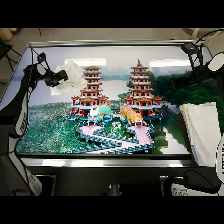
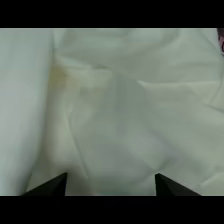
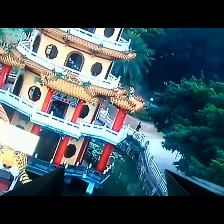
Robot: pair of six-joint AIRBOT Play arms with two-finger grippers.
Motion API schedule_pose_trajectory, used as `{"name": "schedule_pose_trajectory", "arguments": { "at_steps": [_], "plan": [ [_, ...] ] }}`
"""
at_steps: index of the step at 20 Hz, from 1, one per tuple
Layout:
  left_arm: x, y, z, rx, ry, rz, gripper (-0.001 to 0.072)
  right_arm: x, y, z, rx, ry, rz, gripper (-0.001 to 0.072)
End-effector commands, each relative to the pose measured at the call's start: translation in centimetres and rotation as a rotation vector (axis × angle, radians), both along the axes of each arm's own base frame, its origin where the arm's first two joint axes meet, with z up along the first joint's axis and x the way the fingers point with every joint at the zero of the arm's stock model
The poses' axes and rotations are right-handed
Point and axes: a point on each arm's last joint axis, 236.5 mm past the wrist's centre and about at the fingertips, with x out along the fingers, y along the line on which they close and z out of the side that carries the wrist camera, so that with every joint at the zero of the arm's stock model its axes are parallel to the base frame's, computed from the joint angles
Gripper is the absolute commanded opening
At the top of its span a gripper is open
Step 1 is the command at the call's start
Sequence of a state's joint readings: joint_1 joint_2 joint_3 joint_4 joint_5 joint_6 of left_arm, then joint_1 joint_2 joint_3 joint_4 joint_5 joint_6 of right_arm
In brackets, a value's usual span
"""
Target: Fold the shirts.
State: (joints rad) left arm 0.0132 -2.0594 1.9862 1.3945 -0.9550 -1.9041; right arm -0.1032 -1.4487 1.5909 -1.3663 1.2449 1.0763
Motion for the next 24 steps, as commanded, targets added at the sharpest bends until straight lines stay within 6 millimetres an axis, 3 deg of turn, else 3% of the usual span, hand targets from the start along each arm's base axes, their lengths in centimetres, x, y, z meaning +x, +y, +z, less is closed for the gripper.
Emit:
{"name": "schedule_pose_trajectory", "arguments": {
  "at_steps": [1, 2, 3, 5, 7, 8, 10, 11, 13, 14, 15, 16, 18, 21, 24],
  "plan": [
    [0.0, -0.8, -3.9, -0.099, 0.073, 0.067, 0.0368, -0.7, 0.3, -0.3, 0.007, 0.031, 0.008, 0.0686],
    [-0.1, -0.8, -3.9, -0.122, 0.082, 0.096, 0.0099, -0.8, 0.3, -0.4, 0.005, 0.037, 0.013, 0.0686],
    [0.1, -1.0, -3.1, -0.159, 0.071, 0.107, 0.0026, -0.9, 0.2, -0.4, -0.009, 0.038, 0.032, 0.0687],
    [1.2, -1.7, 1.4, -0.241, -0.024, 0.095, 0.0025, -1.1, -1.3, 0.1, -0.099, 0.027, 0.066, 0.0686],
    [2.0, -4.1, 12.1, -0.247, -0.267, -0.068, 0.0025, -1.0, -2.7, 2.4, -0.159, -0.037, 0.040, 0.0685],
    [0.9, -5.8, 18.2, -0.211, -0.388, -0.168, 0.0025, -1.0, -3.1, 4.3, -0.185, -0.089, 0.031, 0.0685],
    [-3.9, -9.2, 30.9, -0.084, -0.636, -0.364, 0.0025, -1.9, -3.6, 9.7, -0.223, -0.224, 0.012, 0.0685],
    [-7.5, -11.0, 36.7, -0.035, -0.752, -0.441, 0.0025, -2.9, -3.4, 12.8, -0.231, -0.302, 0.005, 0.0684],
    [-15.0, -14.1, 44.8, 0.010, -0.907, -0.555, 0.0025, -5.9, -3.1, 18.6, -0.244, -0.439, -0.009, 0.0679],
    [-18.3, -15.2, 47.0, 0.026, -0.943, -0.596, 0.0025, -7.7, -2.9, 20.9, -0.250, -0.495, -0.014, 0.0664],
    [-21.2, -16.3, 47.9, 0.037, -0.952, -0.643, 0.0025, -9.6, -2.7, 22.8, -0.255, -0.538, -0.018, 0.0664],
    [-23.6, -17.6, 47.7, 0.041, -0.932, -0.701, 0.0025, -11.8, -2.4, 24.4, -0.259, -0.571, -0.021, 0.0664],
    [-26.4, -20.4, 44.6, 0.008, -0.819, -0.818, 0.0026, -15.7, -2.0, 25.8, -0.262, -0.586, -0.020, 0.0665],
    [-27.9, -25.9, 35.3, -0.057, -0.575, -0.967, 0.0025, -19.7, -1.6, 23.9, -0.252, -0.467, -0.002, 0.0666],
    [-29.0, -31.9, 23.1, -0.093, -0.341, -1.063, 0.0026, -21.6, -1.4, 19.8, -0.222, -0.259, 0.010, 0.0666]
  ]
}}
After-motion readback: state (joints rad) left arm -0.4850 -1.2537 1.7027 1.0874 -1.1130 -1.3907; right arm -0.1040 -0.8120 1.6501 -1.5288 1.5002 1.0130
